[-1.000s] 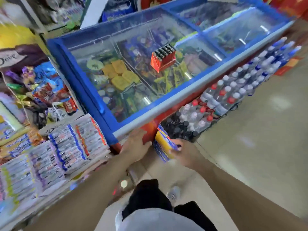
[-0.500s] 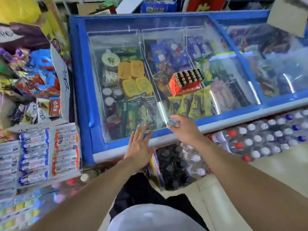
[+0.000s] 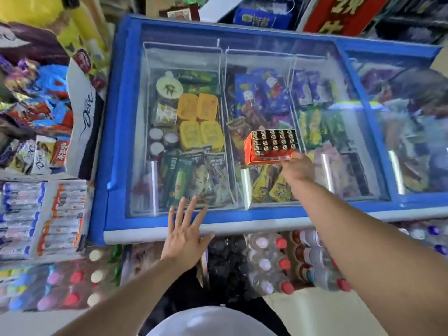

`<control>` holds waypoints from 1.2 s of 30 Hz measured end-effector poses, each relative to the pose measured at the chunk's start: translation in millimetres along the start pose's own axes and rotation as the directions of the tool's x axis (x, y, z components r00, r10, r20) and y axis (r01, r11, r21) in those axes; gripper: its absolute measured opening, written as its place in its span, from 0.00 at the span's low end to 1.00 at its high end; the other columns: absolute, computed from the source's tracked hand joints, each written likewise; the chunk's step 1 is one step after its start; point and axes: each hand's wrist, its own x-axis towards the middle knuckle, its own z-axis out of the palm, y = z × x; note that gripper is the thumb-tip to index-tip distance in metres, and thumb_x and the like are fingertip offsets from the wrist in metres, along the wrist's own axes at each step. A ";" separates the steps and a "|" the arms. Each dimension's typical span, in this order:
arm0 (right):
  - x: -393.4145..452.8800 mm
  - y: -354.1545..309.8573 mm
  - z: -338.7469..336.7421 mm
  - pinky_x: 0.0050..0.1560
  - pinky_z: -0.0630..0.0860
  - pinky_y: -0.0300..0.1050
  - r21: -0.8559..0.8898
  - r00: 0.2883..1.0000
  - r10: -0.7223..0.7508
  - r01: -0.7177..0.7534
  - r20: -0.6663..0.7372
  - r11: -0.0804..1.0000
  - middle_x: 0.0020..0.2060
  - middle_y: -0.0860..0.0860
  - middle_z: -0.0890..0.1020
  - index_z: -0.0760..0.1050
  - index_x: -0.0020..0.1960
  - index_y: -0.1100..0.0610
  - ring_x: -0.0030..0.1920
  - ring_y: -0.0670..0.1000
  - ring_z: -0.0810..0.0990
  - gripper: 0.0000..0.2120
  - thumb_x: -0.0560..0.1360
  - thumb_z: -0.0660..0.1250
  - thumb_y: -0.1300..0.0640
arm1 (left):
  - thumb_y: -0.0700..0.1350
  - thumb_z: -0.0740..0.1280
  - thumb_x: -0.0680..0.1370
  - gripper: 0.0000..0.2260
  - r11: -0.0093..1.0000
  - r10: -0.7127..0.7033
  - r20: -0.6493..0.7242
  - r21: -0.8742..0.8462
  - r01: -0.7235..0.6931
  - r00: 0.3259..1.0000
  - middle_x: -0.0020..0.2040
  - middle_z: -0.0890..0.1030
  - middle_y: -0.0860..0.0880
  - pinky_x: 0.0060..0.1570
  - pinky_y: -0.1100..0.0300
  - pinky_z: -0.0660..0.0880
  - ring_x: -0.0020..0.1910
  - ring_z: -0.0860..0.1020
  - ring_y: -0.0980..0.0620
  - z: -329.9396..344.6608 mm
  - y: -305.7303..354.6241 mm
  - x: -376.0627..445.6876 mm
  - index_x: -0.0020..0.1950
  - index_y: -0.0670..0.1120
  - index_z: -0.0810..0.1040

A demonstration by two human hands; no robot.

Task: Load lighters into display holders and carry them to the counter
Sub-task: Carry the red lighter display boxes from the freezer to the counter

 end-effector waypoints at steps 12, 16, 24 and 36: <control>3.8 17.2 15.8 0.44 0.77 0.45 -0.121 0.984 -0.171 0.176 0.049 0.977 0.48 0.51 0.81 0.72 0.52 0.57 0.48 0.54 0.81 0.08 0.76 0.67 0.66 | 0.61 0.60 0.81 0.33 0.943 -0.163 -0.067 -0.303 0.136 0.984 0.83 0.49 0.51 0.79 0.49 0.42 0.81 0.41 0.52 -43.5 32.9 60.5 0.82 0.51 0.54; -16.2 6.0 30.3 0.27 0.69 0.33 -0.086 0.982 -0.148 0.159 0.117 0.984 0.59 0.50 0.79 0.65 0.70 0.58 0.35 0.41 0.74 0.23 0.77 0.69 0.61 | 0.58 0.64 0.81 0.35 0.926 -0.127 -0.051 -0.363 0.100 0.991 0.82 0.54 0.52 0.80 0.49 0.47 0.81 0.47 0.52 -62.2 27.5 85.6 0.82 0.50 0.52; -34.5 -3.4 54.3 0.53 0.77 0.45 -0.003 0.946 -0.269 0.274 0.179 0.962 0.51 0.44 0.83 0.70 0.68 0.51 0.48 0.45 0.81 0.26 0.73 0.76 0.52 | 0.61 0.76 0.70 0.49 0.729 -0.198 0.204 -0.623 0.284 0.959 0.81 0.57 0.52 0.64 0.38 0.75 0.72 0.70 0.36 -116.7 19.3 146.2 0.81 0.62 0.47; -50.7 -31.7 68.8 0.63 0.74 0.50 0.014 0.909 -0.291 0.301 0.297 0.954 0.66 0.48 0.78 0.58 0.77 0.51 0.57 0.49 0.80 0.44 0.69 0.79 0.61 | 0.35 0.77 0.70 0.48 0.889 -0.048 0.106 -0.449 0.091 0.993 0.57 0.79 0.51 0.32 0.67 0.74 0.41 0.79 0.57 -134.5 -18.1 159.5 0.81 0.51 0.52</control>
